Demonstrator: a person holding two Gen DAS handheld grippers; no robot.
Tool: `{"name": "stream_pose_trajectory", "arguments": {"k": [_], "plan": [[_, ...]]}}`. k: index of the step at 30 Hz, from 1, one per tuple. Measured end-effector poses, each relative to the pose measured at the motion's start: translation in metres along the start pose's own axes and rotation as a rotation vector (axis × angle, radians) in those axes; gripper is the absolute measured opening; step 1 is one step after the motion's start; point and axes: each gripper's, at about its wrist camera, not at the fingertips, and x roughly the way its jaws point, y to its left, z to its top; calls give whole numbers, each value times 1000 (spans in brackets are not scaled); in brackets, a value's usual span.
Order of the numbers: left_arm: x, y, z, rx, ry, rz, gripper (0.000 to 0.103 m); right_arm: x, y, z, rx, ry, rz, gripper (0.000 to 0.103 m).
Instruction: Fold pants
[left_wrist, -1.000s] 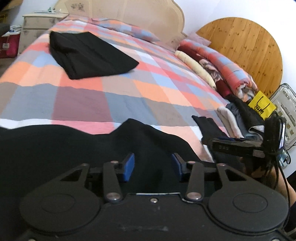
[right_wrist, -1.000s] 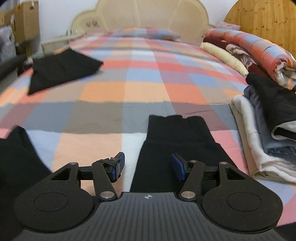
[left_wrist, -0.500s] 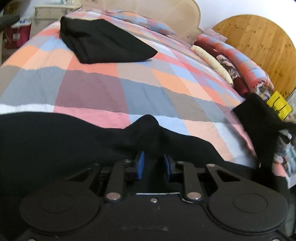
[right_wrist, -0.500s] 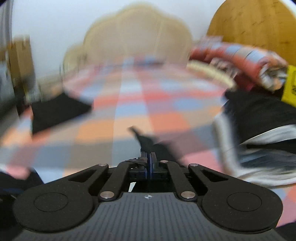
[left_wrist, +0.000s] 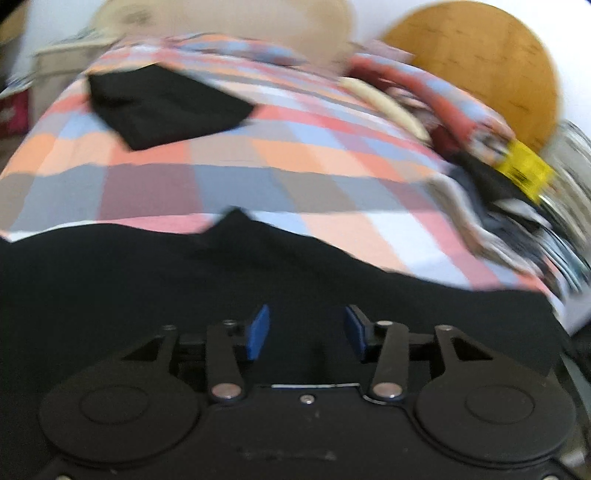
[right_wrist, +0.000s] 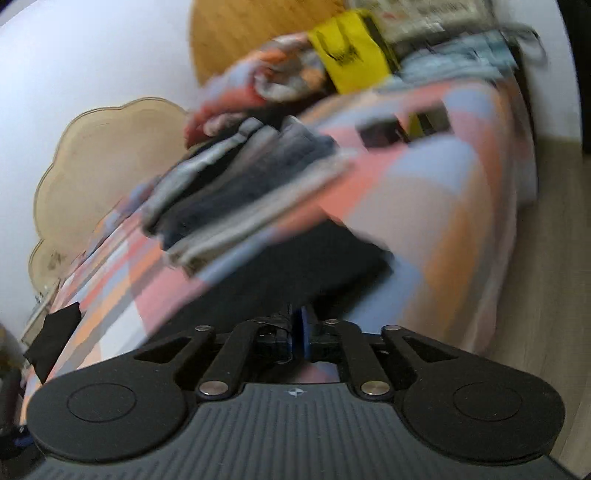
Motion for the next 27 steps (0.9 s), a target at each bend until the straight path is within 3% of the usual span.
{"name": "stream_pose_trajectory", "arguments": {"k": [5, 8, 12, 14, 15, 16, 17, 19, 20, 22, 24, 27], "plan": [[-15, -41, -22, 116, 43, -144, 50, 6, 5, 7, 36, -50, 32, 80], [-13, -60, -38, 172, 86, -226, 50, 14, -2, 11, 35, -37, -5, 81], [-4, -73, -53, 219, 140, -263, 51, 20, -10, 13, 66, -41, 5, 81], [2, -74, -59, 211, 161, -268, 58, 23, -9, 16, 53, -45, 7, 76], [3, -73, -60, 201, 161, -266, 60, 25, -7, 18, 42, -44, 1, 65], [4, -73, -61, 196, 158, -263, 62, 26, -4, 20, 27, -40, -2, 27], [5, -73, -61, 197, 158, -263, 61, 26, -2, 23, 14, -39, -3, 9], [6, -72, -61, 195, 168, -259, 48, 15, 1, 30, -10, -75, 32, 7], [5, -70, -60, 186, 172, -264, 47, 6, 0, 33, -23, -101, 39, 5], [4, -62, -62, 158, 175, -263, 47, 6, -10, 32, -33, -85, -3, 4], [5, -55, -63, 133, 176, -253, 48, 23, -27, 24, 3, 5, -49, 4], [-5, -47, -57, 116, 163, -237, 52, 19, -34, 20, -1, -9, -3, 15]]}}
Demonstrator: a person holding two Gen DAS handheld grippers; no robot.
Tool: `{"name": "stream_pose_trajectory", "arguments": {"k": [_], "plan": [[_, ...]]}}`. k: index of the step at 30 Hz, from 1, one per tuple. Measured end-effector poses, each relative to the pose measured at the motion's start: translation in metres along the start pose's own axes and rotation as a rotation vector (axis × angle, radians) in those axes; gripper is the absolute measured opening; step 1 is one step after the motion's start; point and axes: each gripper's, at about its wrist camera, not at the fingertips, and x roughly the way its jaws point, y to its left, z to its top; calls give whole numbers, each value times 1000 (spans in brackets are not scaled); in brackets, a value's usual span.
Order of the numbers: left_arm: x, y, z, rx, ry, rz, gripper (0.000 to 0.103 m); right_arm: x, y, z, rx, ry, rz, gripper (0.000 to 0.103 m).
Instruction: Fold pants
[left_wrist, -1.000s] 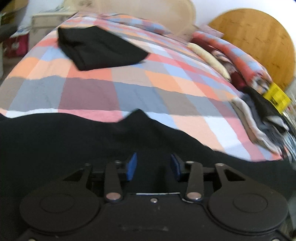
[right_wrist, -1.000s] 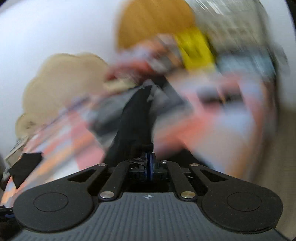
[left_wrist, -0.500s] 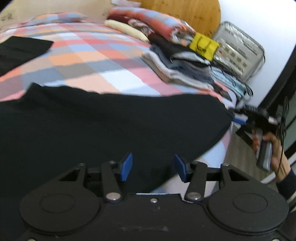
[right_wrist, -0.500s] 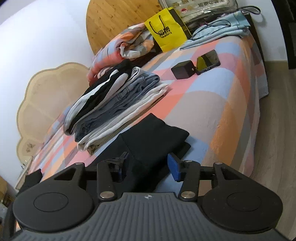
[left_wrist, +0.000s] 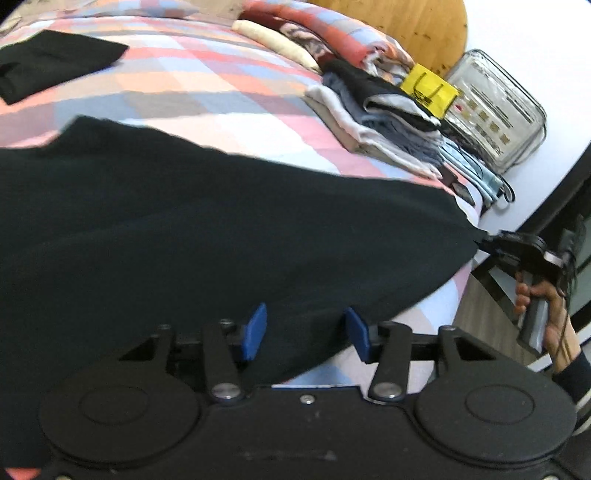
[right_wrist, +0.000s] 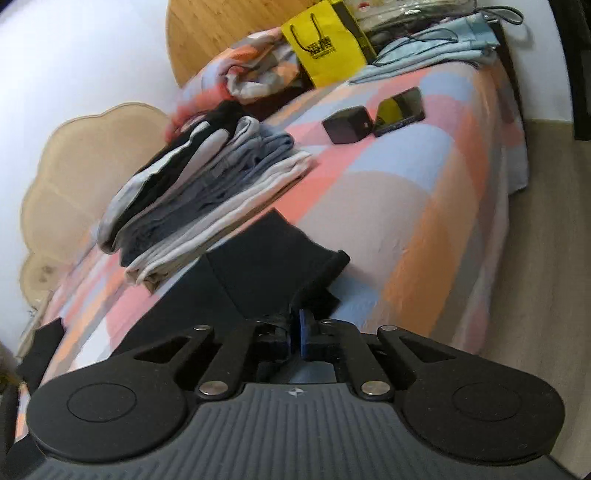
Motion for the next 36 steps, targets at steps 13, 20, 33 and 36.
{"name": "stream_pose_trajectory", "arguments": {"k": [13, 20, 33, 36], "plan": [[-37, 108, 86, -178, -342, 349, 71, 10, -3, 33, -94, -82, 45, 101], [-17, 160, 104, -237, -273, 270, 77, 59, -12, 51, -184, 64, 128, 103], [-10, 167, 85, -222, -267, 302, 11, 59, 17, 46, -308, 153, 143, 28], [-3, 159, 86, -177, -273, 367, 6, 55, 24, 51, -337, 125, 103, 16]]}}
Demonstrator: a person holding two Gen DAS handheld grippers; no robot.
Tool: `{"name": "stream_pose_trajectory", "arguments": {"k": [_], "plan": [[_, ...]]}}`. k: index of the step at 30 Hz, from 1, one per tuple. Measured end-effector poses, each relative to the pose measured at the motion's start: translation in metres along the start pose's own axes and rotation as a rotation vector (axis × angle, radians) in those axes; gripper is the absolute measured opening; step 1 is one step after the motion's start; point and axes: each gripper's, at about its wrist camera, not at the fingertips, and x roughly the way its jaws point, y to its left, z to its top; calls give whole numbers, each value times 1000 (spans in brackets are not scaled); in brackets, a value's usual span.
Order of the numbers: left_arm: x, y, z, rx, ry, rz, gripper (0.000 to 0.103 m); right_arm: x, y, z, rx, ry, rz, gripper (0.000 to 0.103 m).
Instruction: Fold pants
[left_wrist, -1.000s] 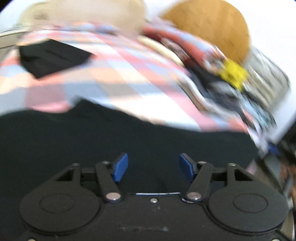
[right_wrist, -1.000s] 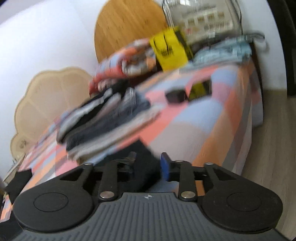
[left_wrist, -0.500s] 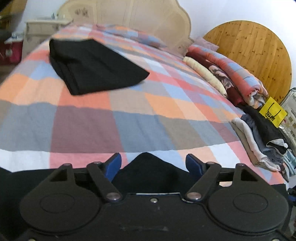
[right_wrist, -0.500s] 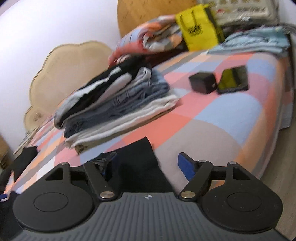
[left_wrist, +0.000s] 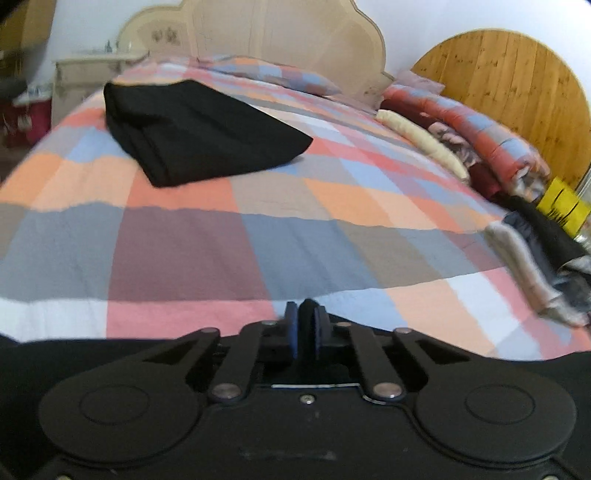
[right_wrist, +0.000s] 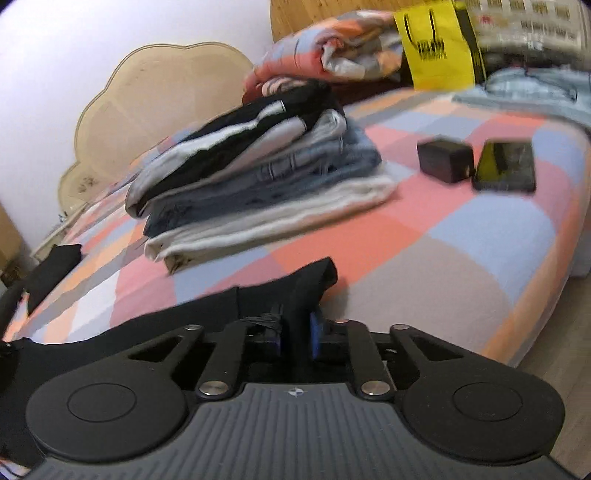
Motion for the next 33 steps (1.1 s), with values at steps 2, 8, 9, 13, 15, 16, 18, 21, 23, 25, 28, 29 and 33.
{"name": "stream_pose_trajectory", "arguments": {"k": [2, 8, 9, 13, 15, 16, 18, 21, 23, 25, 28, 29, 33], "plan": [[5, -2, 2, -18, -7, 18, 6, 5, -8, 1, 26, 9, -34, 15], [4, 4, 0, -62, -6, 18, 8, 15, -19, -5, 75, 6, -37, 15], [4, 3, 1, -64, -4, 24, 11, 16, -18, -5, 74, 4, -39, 15], [-11, -7, 10, -56, -49, 84, 52, -7, -9, 0, 67, -55, -71, 60], [-30, -16, 12, -47, -91, 81, 61, -34, -6, -1, 89, -134, -58, 82], [-42, -23, 13, -41, -101, 64, 62, -46, -6, -4, 107, -157, -37, 82], [-58, -38, 10, -25, -109, 23, 67, -63, -5, -12, 145, -164, 11, 82], [-71, -68, -4, 38, -82, -63, 69, -68, 0, -31, 180, -119, 48, 82], [-76, -87, -18, 68, -55, -121, 69, -67, 1, -46, 218, -89, 66, 82], [-77, -103, -31, 87, -21, -181, 67, -64, 2, -58, 257, -68, 99, 82], [-74, -122, -46, 117, 28, -245, 62, -56, 2, -66, 275, -39, 114, 81], [-72, -130, -51, 134, 45, -261, 62, -52, 2, -67, 286, -35, 119, 81], [-60, -151, -68, 176, 116, -317, 56, -40, -6, -65, 352, -37, 158, 81]]}}
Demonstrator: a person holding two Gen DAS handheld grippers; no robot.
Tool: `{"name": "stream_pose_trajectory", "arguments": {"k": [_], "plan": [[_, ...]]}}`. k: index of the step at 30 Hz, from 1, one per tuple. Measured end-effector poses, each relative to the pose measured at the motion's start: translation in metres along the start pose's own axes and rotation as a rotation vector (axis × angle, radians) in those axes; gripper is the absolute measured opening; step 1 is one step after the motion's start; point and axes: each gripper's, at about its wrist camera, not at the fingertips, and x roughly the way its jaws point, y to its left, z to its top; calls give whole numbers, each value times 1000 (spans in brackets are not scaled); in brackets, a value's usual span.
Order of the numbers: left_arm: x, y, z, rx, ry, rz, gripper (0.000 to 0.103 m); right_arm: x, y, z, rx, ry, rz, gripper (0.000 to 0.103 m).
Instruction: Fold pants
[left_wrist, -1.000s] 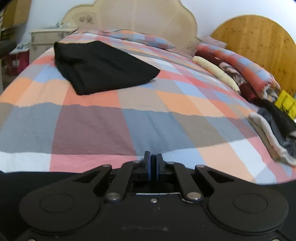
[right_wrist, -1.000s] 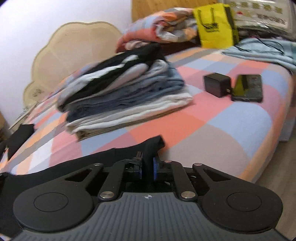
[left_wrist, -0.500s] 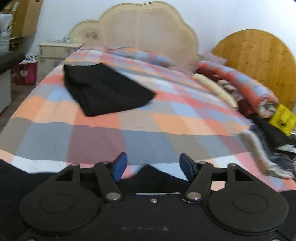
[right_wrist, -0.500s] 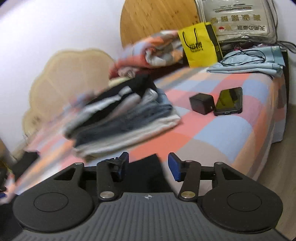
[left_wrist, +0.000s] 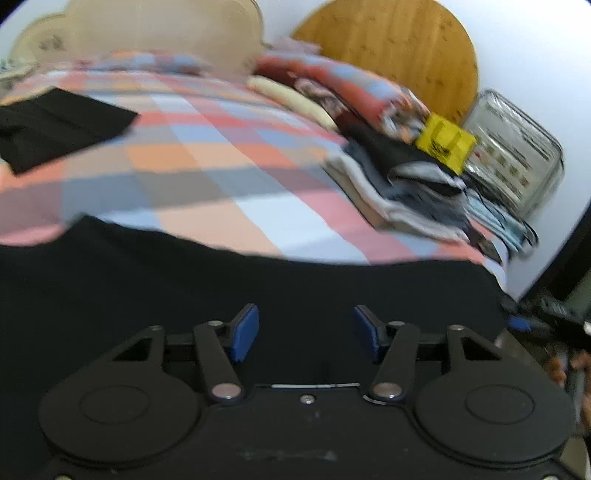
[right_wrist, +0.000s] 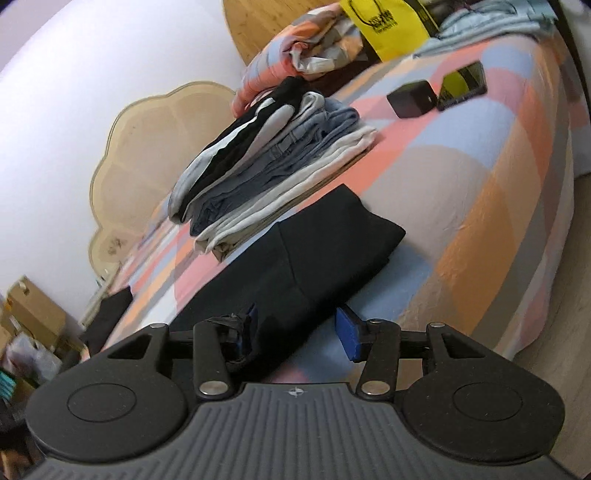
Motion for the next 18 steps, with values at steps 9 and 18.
{"name": "stream_pose_trajectory", "arguments": {"k": [9, 18], "plan": [[46, -53, -35, 106, 138, -113, 45, 15, -14, 8, 137, -76, 85, 81], [69, -89, -34, 56, 147, -231, 47, 28, 0, 17, 126, -89, 89, 33]]}}
